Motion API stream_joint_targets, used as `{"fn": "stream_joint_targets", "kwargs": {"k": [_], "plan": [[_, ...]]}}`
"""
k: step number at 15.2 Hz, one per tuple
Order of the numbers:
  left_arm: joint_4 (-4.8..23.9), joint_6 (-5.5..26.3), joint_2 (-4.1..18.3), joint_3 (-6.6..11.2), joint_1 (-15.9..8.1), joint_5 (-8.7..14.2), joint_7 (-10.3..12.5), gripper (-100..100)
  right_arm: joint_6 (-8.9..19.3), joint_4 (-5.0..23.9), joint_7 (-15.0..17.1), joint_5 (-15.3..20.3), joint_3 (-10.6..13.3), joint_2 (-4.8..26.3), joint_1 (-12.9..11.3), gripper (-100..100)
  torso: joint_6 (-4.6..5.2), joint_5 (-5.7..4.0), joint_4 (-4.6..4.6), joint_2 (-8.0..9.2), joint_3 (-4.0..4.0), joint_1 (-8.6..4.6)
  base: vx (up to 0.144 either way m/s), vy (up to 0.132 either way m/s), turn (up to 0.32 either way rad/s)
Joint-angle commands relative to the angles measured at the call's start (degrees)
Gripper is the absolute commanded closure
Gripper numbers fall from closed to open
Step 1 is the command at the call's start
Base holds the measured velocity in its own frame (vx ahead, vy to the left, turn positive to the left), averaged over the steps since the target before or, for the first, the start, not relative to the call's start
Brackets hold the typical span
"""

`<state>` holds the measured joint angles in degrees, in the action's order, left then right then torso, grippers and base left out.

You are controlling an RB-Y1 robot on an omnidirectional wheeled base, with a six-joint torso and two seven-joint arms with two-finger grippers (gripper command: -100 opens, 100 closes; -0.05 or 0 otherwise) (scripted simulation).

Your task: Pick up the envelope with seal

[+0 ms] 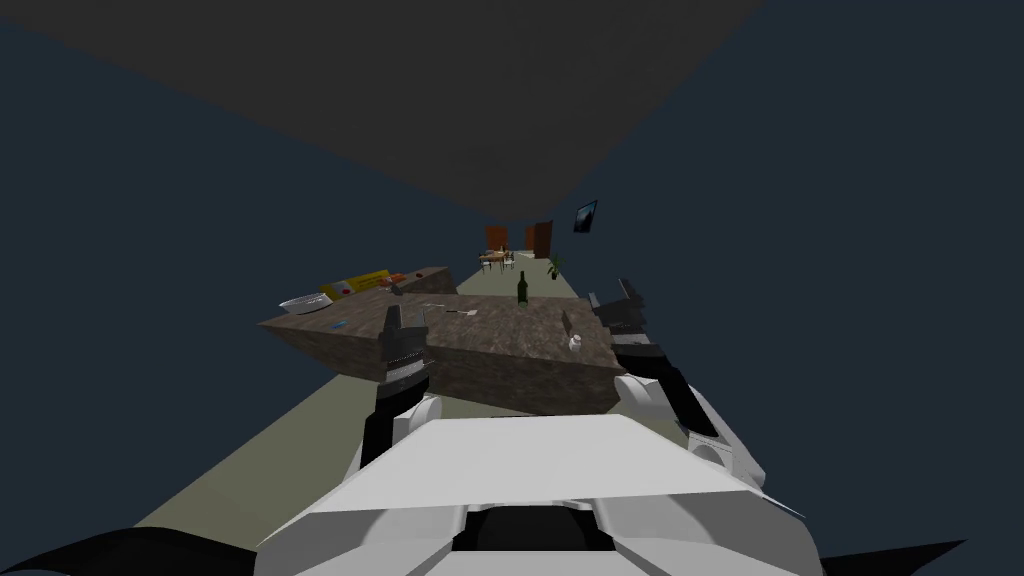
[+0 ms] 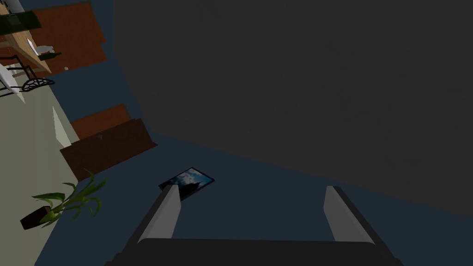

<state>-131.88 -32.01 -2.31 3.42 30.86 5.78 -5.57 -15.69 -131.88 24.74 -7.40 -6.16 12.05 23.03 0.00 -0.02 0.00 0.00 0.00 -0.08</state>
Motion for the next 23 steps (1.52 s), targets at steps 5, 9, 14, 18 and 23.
{"fn": "stream_joint_targets", "kwargs": {"k": [5, 9, 14, 18, 23], "plan": [[0.0, 0.0, 0.0, 0.00, 0.0, 0.0, 0.0, 0, 6.7, 1.7, 6.3, -0.2, -1.1, 1.9, -1.7, -100, -0.02, 0.00, 0.00, 0.00, 0.00, 0.00, -0.007, -0.016, 0.111], [0.0, 0.0, 0.0, 0.00, 0.0, 0.0, 0.0, 0, 11.1, 2.5, 9.4, -0.3, -1.8, 2.8, -2.5, -100, -0.02, 0.01, 0.00, -0.01, 0.00, 0.03, -0.006, -0.013, 0.087], [0.0, 0.0, 0.0, 0.00, 0.0, 0.0, 0.0, 0, 15.4, 3.3, 12.7, -0.5, -2.5, 3.7, -3.4, -100, 0.01, 0.00, 0.00, 0.00, 0.00, -0.01, -0.007, -0.016, 0.080], [0.0, 0.0, 0.0, 0.00, 0.0, 0.0, 0.0, 0, 20.7, 5.0, 18.4, -0.9, -4.0, 5.4, -5.2, -100, 0.00, 0.00, 0.00, 0.00, 0.00, 0.00, -0.009, -0.015, 0.133], [0.0, 0.0, 0.0, 0.00, 0.0, 0.0, 0.0, 0, 26.3, 5.9, 23.2, -1.0, -4.8, 6.2, -6.2, -100, -0.02, 0.00, 0.00, 0.02, 0.01, 0.00, -0.015, -0.018, 0.093]]}}
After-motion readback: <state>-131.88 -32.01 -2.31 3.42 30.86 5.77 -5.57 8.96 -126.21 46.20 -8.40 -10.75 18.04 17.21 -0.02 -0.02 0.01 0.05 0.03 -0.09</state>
